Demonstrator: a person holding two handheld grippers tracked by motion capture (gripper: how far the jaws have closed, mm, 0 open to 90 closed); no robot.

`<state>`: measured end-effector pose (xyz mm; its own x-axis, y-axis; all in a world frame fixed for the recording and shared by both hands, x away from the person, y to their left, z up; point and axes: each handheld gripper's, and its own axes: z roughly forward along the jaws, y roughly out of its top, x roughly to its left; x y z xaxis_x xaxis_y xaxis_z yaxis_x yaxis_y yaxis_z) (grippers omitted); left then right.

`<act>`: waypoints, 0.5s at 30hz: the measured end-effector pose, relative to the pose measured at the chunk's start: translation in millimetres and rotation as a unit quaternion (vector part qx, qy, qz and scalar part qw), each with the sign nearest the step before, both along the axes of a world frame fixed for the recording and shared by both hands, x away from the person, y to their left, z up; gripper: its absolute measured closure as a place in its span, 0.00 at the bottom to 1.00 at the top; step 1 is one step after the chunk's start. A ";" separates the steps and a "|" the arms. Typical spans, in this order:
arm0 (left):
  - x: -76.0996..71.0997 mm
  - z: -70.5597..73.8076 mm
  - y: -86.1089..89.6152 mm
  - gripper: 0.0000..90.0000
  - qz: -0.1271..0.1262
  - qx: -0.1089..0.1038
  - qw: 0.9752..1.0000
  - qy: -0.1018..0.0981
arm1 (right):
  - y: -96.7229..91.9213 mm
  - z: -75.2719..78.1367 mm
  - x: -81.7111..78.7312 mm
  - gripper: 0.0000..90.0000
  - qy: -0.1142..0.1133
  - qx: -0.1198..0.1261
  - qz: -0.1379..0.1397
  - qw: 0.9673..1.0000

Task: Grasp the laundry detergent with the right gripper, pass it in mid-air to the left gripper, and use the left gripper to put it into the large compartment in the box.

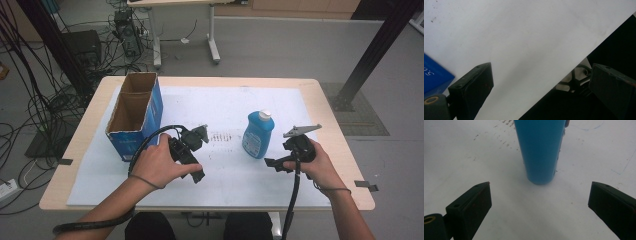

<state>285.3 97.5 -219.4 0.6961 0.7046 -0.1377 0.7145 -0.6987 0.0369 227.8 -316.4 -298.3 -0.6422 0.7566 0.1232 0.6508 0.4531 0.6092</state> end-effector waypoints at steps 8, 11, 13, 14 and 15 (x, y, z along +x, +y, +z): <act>-1.0 -0.8 1.5 0.07 0.003 -0.001 1.000 -0.001 | -5.0 -14.5 -9.5 0.06 -0.022 0.022 -0.005 1.000; -1.4 -1.3 2.6 0.06 0.004 -0.003 1.000 -0.002 | -6.4 -18.8 -12.3 0.06 -0.025 0.029 -0.009 0.999; -2.0 -1.9 1.9 0.06 0.004 -0.003 1.000 -0.002 | -7.0 -20.8 -13.9 0.05 -0.029 0.034 -0.010 0.999; -2.0 -2.0 1.5 0.06 0.003 -0.002 1.000 -0.002 | -7.6 -22.0 -14.8 0.05 -0.031 0.037 -0.010 0.999; -2.0 -2.0 1.5 0.06 0.002 -0.002 1.000 -0.002 | -8.1 -23.0 -15.2 0.05 -0.031 0.041 -0.010 0.999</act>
